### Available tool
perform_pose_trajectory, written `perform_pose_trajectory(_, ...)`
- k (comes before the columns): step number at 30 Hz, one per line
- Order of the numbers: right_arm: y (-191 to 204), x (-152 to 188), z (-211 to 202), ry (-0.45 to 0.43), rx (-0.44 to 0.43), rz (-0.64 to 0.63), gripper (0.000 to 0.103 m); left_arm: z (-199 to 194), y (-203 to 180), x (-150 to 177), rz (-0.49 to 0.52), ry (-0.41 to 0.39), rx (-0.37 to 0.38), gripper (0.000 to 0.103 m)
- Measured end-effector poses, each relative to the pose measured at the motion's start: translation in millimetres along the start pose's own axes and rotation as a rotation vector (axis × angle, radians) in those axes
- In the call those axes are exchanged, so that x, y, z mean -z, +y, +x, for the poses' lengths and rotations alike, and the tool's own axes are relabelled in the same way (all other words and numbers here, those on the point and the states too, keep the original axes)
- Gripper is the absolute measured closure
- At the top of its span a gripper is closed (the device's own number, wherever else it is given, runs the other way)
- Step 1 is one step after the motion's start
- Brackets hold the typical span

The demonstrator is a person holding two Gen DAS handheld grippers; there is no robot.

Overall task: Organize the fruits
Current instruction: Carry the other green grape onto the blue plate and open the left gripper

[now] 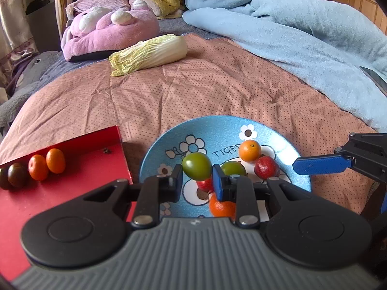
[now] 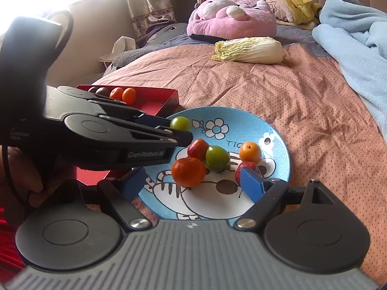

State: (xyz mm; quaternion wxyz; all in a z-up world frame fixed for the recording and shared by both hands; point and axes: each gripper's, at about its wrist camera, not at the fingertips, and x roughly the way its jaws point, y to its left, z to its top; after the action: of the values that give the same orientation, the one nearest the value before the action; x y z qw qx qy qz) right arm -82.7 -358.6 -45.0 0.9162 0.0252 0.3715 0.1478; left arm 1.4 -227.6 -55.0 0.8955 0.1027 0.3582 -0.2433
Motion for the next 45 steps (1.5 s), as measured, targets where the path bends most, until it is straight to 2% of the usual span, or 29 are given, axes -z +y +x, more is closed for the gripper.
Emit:
perform_pose_trajectory(21, -0.6, 4.8, 0.4, 0.009, -0.015, 0.013, 0.014, 2.1, -19.1, -2.8, 0.038, 0.022, 0.020, 0.071)
perform_pose_trajectory(22, -0.6, 4.9, 0.4, 0.010, -0.015, 0.013, 0.014, 1.4, -19.5, -2.8, 0.039, 0.020, 0.021, 0.070)
perform_pose_trajectory(24, -0.5, 4.8, 0.4, 0.010, -0.015, 0.012, 0.014, -0.6, -20.5, -3.0, 0.042, 0.012, 0.015, 0.059)
perform_pose_trajectory(25, -0.5, 4.8, 0.5, 0.010, -0.015, 0.012, 0.014, -1.6, -20.7, -2.9, 0.042, 0.006, 0.015, 0.058)
perform_pose_trajectory(45, 13.5, -3.3, -1.0, 0.008, -0.025, -0.001, 0.014, -20.9, -1.9, -3.8, -0.010, -0.015, 0.006, 0.057)
